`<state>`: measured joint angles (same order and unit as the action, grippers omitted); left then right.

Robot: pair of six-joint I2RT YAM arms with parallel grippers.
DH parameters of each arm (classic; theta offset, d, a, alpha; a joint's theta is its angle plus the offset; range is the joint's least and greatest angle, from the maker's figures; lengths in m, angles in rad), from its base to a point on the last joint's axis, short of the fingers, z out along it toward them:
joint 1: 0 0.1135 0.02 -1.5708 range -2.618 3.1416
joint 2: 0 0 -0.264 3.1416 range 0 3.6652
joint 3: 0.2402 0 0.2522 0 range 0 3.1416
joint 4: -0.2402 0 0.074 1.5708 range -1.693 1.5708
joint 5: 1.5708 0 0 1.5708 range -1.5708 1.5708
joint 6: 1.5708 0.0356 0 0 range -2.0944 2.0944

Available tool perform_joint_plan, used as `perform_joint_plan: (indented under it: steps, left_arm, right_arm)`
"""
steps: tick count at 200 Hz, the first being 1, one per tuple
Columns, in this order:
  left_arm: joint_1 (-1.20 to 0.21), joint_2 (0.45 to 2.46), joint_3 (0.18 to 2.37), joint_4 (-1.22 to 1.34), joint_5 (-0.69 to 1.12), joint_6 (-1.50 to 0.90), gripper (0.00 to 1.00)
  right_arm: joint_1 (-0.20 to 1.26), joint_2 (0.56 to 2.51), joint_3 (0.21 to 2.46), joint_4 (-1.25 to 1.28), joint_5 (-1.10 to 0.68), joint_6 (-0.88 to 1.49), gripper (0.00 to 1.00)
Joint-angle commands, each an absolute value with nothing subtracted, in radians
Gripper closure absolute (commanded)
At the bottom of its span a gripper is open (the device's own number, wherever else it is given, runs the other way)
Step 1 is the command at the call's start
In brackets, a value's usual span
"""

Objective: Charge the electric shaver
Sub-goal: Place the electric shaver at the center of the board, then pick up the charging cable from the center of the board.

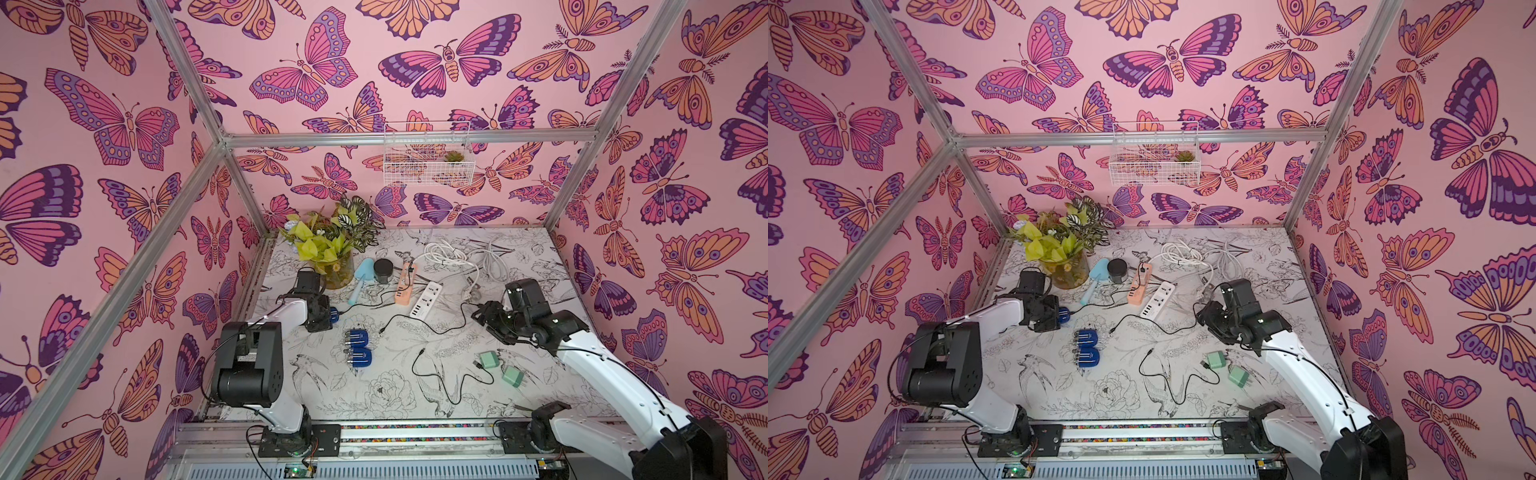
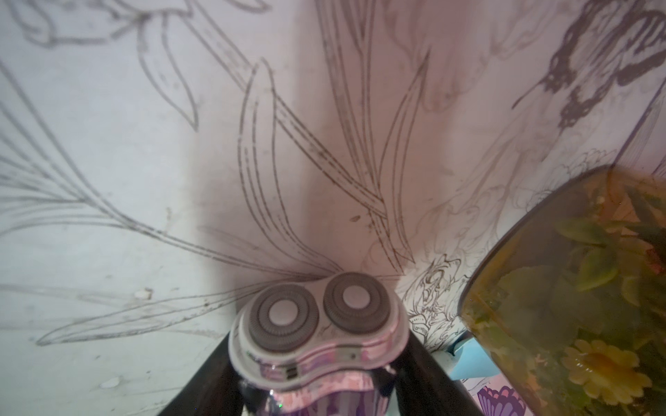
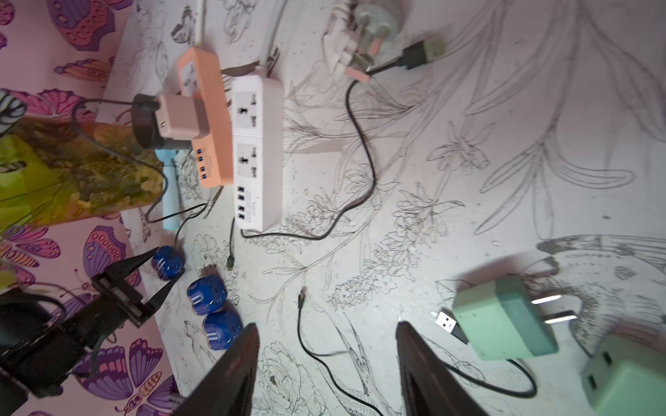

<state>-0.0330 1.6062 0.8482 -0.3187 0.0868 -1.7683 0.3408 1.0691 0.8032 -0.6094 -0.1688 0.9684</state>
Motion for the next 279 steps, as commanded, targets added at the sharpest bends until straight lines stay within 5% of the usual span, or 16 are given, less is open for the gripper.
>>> perform_joint_plan:
  steps: [1, 44, 100, 172, 279]
  left_arm:
    - [-0.031, 1.572, 0.822, -0.388, 0.105, -1.738, 0.33]
    - [-0.032, 1.508, 0.816, -0.427, 0.147, -1.701, 0.13]
    - [-0.057, 1.401, 0.815, -0.517, 0.158, -1.629, 0.13]
    - [-0.149, 1.283, 0.799, -0.601, 0.186, -1.627, 0.21]
    - [-0.44, 1.083, 0.841, -0.648, 0.039, -1.381, 0.59]
  right_arm:
    - [0.314, 1.095, 0.851, -0.698, -0.075, 0.982, 0.39]
    - [0.269, 1.146, 0.898, -0.782, -0.036, 1.012, 0.42]
    - [0.2, 1.207, 0.926, -0.834, -0.008, 1.075, 0.43]
    - [0.121, 1.433, 0.964, -0.605, -0.18, 1.457, 0.45]
    - [0.08, 1.738, 1.026, -0.407, -0.249, 1.807, 0.54]
